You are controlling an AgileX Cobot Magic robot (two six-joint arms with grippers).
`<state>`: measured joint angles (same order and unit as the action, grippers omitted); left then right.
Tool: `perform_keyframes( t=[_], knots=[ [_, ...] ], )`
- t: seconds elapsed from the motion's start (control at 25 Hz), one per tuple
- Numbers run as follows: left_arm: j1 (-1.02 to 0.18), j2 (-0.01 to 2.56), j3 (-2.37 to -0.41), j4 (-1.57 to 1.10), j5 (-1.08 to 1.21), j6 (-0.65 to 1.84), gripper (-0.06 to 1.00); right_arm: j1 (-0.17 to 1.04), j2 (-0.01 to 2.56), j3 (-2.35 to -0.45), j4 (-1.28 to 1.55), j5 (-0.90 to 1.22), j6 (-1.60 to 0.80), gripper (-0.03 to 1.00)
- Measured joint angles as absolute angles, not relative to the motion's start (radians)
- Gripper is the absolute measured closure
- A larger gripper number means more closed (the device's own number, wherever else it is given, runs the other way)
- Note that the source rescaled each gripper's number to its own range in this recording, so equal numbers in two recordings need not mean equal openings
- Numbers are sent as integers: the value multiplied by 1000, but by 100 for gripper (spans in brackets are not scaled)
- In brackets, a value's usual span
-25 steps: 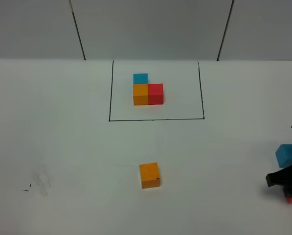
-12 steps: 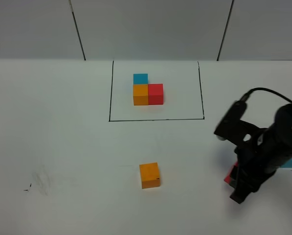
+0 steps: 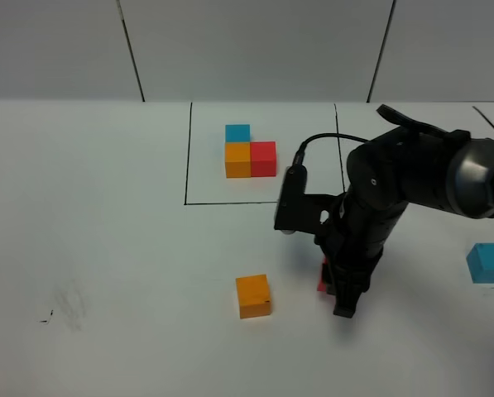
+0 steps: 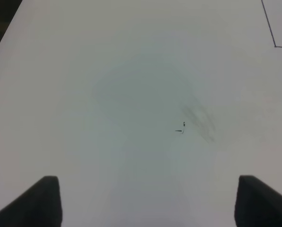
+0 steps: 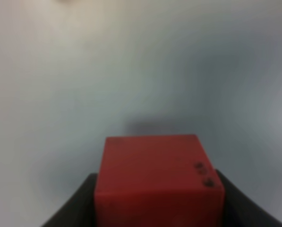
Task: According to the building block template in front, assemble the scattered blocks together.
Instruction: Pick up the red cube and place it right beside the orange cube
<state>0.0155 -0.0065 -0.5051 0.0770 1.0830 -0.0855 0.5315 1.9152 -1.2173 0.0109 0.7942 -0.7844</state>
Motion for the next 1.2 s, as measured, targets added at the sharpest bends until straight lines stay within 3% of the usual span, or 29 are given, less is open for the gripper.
perform_keyframes(
  t=[0.56,1.2],
  knots=[
    [16,-7,-505,78,1083,-85,32,626,1998,-1293,0,792,-865,97],
    [16,-7,-505,79,1083,-85,32,641,2024,-1293,0,741,-923,97]
  ],
)
